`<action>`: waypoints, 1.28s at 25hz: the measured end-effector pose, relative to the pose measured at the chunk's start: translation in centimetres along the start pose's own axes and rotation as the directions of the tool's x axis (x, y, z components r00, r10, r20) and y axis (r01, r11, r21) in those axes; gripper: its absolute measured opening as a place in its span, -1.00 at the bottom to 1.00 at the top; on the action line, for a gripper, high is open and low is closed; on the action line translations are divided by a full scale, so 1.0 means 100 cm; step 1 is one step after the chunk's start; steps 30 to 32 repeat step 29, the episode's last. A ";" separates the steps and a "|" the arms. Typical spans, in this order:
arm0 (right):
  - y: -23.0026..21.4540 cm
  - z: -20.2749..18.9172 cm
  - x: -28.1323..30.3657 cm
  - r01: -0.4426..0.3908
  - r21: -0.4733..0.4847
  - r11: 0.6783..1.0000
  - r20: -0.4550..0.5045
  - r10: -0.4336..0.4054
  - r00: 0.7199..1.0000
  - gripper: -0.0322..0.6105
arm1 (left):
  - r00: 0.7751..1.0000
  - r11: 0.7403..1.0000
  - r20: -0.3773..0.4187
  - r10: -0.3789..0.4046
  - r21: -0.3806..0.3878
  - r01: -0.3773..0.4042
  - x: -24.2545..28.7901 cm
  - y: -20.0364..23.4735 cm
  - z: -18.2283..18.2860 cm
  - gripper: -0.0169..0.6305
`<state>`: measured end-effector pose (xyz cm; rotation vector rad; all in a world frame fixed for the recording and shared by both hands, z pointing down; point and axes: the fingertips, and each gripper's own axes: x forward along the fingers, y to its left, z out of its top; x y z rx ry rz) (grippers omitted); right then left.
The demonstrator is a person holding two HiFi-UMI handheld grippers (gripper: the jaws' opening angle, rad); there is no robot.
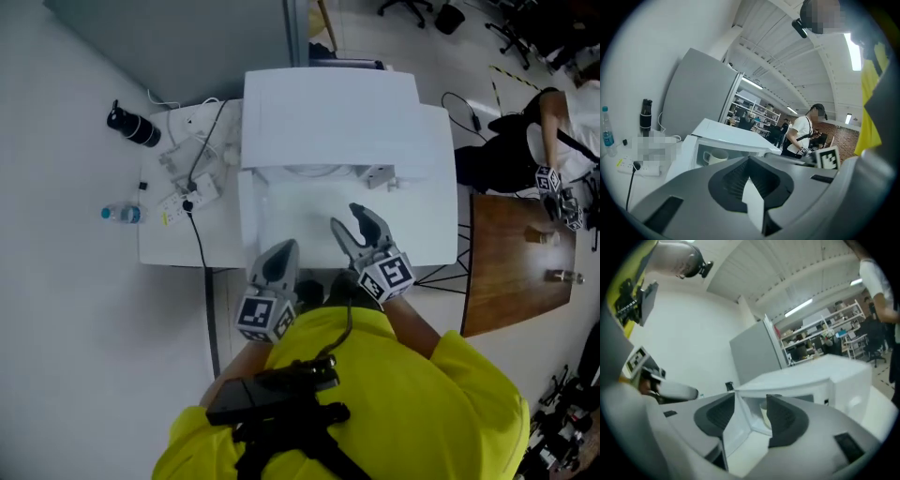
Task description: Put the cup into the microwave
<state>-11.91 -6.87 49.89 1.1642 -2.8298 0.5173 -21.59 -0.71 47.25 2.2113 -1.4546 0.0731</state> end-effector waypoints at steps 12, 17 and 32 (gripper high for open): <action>-0.027 0.083 -0.119 0.234 0.039 0.971 0.028 -0.235 0.972 -0.89 | 0.992 0.997 0.129 0.011 0.075 -0.021 0.009 -0.025 0.052 -0.96; -0.023 0.084 -0.121 0.215 -0.007 0.977 0.025 -0.215 0.976 -0.89 | 0.991 0.996 0.128 0.027 0.084 -0.038 0.009 -0.027 0.050 -0.96; -0.013 0.088 -0.099 0.167 -0.041 0.985 0.010 -0.167 0.986 -0.89 | 0.989 0.995 0.136 0.052 0.075 -0.062 0.010 -0.020 0.052 -0.96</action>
